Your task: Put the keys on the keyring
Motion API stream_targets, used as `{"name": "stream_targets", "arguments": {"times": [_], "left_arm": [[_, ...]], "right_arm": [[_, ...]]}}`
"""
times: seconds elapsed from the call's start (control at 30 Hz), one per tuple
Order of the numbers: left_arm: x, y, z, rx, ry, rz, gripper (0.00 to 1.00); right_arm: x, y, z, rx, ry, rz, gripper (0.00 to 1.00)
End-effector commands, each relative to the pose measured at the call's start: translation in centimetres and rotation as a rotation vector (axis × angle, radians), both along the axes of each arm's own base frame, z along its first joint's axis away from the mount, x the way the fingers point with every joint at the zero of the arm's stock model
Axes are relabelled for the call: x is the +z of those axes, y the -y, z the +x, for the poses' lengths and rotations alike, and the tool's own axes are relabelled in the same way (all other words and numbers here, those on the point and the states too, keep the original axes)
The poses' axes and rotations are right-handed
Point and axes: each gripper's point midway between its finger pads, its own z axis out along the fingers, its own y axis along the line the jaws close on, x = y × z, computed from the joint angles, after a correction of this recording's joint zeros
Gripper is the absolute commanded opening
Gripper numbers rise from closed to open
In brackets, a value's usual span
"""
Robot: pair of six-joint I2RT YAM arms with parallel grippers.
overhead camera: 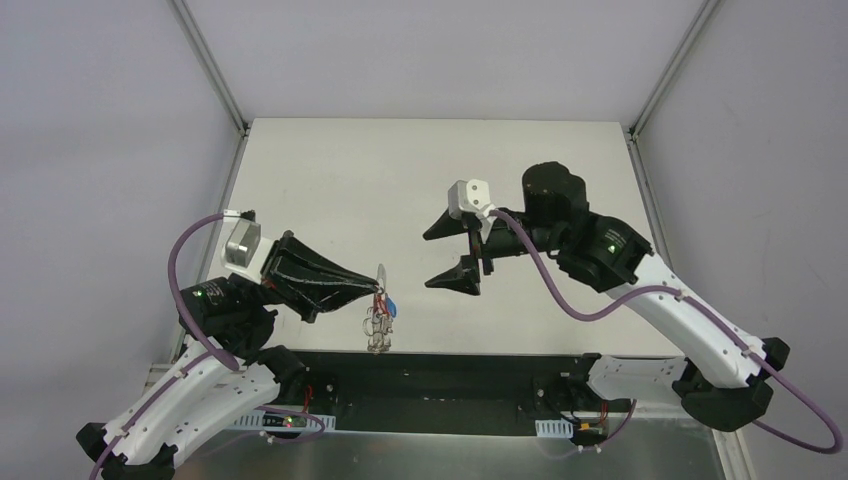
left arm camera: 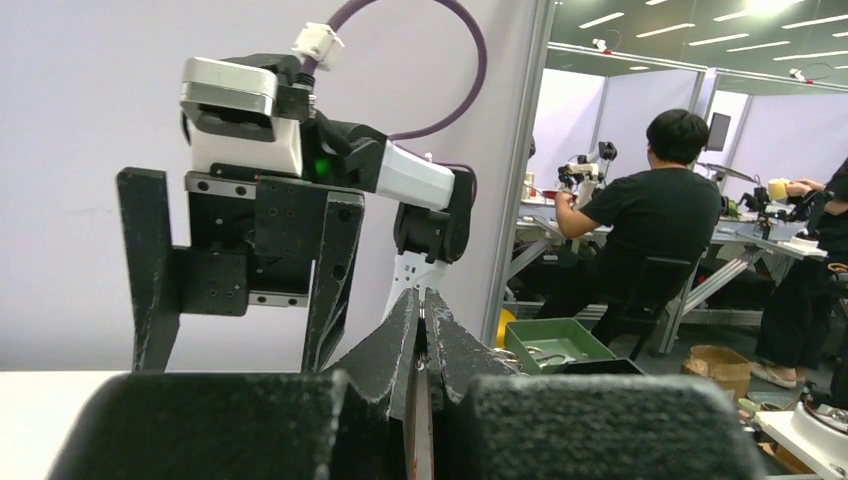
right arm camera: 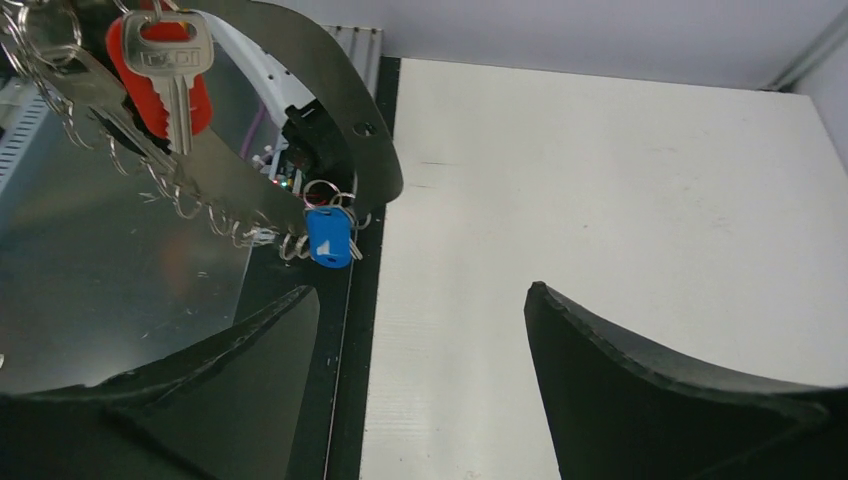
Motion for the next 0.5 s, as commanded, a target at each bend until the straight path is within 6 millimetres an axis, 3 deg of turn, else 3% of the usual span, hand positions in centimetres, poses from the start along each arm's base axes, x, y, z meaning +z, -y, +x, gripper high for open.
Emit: {"name": "stream_targets", "arguments": {"times": [0.0, 0.47], "left_arm": [[2.3, -1.4, -2.1, -0.029, 0.065, -0.055, 0.00], [2.1, -1.4, -2.5, -0.046, 0.075, -0.041, 0.00]], "right_arm": [[2.6, -1.0, -2.2, 0.200, 0.010, 0.080, 0.79], [4.2, -3.6, -1.2, 0.401, -0.049, 0.136, 0.80]]}}
